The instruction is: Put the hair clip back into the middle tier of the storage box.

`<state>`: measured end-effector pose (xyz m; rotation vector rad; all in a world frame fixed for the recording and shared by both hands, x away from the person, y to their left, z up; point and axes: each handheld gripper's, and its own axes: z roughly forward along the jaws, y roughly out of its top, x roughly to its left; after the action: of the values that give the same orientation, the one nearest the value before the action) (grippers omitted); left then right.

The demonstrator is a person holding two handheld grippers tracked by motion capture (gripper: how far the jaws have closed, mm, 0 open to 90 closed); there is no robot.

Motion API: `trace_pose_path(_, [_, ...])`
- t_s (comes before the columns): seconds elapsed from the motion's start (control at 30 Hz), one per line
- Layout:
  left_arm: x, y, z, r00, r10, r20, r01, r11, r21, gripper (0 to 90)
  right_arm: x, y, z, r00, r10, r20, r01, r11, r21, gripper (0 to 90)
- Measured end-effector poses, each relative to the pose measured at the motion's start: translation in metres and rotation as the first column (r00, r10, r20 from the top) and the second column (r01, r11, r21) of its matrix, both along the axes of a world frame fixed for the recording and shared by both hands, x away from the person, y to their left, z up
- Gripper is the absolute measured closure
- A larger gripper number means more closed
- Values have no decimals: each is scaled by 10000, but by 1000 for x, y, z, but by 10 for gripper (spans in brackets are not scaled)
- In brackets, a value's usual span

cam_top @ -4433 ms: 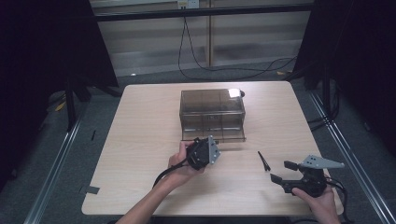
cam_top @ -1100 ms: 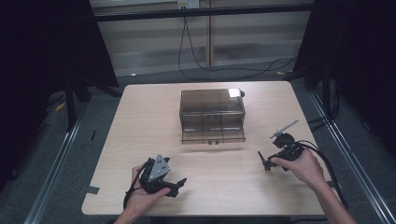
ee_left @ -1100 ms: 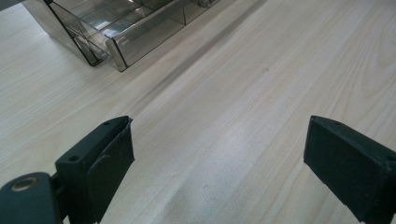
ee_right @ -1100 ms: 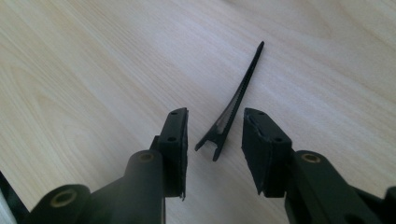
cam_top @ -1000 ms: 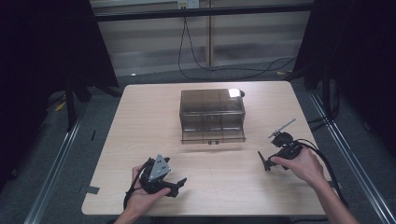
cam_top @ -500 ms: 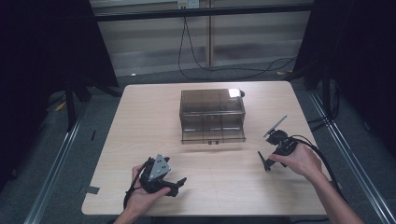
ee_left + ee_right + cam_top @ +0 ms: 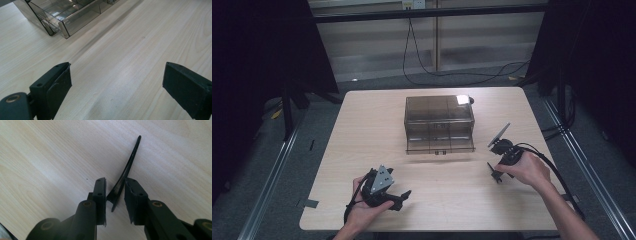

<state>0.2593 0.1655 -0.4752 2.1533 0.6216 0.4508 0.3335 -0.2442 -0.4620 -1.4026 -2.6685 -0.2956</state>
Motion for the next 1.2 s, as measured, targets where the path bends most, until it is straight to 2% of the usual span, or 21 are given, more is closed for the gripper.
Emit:
trace_pose_path(0.17, [0,0,0,10000,9,11,-9,10000,10,84,0,2,-3,9999,98,-124,-99,9999,-131,723])
trace_pose_path(0.43, [0,1,0,10000,-23,-18,23,10000,96,84,3,4,-6,9993,204,-307,-217,9989,-411,788])
trace_pose_path(0.7, [0,0,0,10000,3,-14,-3,10000,96,83,4,7,-6,9985,396,-369,-418,9972,-616,796])
trace_pose_path(0.83, [1,1,0,10000,-3,-61,4,9998,214,83,4,7,-6,9981,508,-351,-529,9967,-616,808])
trace_pose_path(1.2, [1,1,-1,10000,18,-52,-17,9999,136,81,4,5,-3,9963,737,-433,-757,9960,-470,813])
